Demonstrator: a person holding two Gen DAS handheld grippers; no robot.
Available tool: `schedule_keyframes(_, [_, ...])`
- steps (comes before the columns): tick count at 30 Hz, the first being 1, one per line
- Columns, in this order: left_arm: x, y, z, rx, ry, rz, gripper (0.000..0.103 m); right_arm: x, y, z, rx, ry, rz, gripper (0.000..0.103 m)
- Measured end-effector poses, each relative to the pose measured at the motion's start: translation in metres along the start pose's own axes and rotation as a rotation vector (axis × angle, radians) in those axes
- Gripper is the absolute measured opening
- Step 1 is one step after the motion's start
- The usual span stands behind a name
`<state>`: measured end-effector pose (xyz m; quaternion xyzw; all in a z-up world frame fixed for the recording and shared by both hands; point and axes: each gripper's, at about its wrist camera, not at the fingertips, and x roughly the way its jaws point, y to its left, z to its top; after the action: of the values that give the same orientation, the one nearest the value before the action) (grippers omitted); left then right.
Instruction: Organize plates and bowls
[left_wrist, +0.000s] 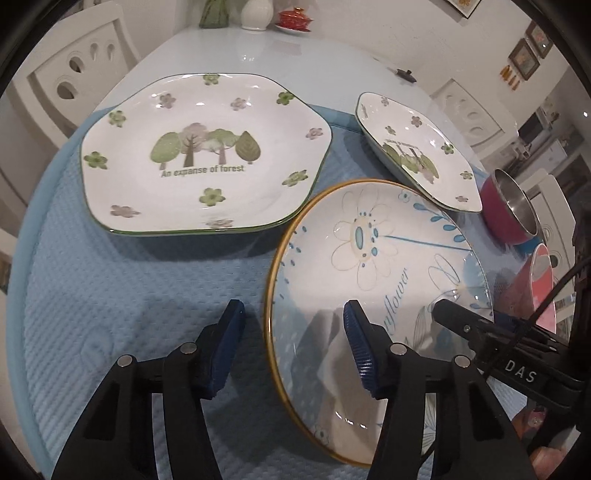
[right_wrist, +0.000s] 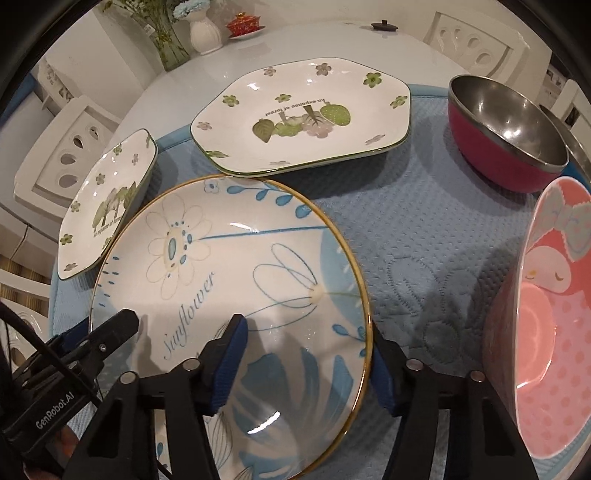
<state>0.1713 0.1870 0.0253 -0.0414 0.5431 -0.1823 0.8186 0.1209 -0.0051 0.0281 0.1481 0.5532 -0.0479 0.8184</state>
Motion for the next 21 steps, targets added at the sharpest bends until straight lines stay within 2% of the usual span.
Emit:
schedule_keyframes(4, [0.002, -0.012, -0.001, 0.062, -0.018, -0.038, 0.050, -0.002, 0.000, -0.002, -0.049, -0.009, 0.038, 0.059])
schedule_keyframes(7, [0.003, -0.015, -0.004, 0.114, -0.051, 0.006, 0.050, -0.006, 0.000, -0.005, -0.092, -0.017, 0.078, 0.059])
schedule_keyframes(9, [0.003, -0.012, -0.003, 0.129, -0.055, -0.004, 0.050, -0.011, 0.001, -0.010, -0.128, -0.024, 0.091, 0.058])
schedule_keyframes(14, [-0.009, 0.004, -0.006, 0.057, -0.061, -0.063, 0.050, -0.028, 0.010, -0.026, -0.223, -0.065, 0.083, 0.057])
schedule_keyframes(21, [-0.038, 0.020, -0.034, 0.007, -0.080, -0.074, 0.050, -0.049, 0.034, -0.044, -0.367, -0.096, 0.083, 0.056])
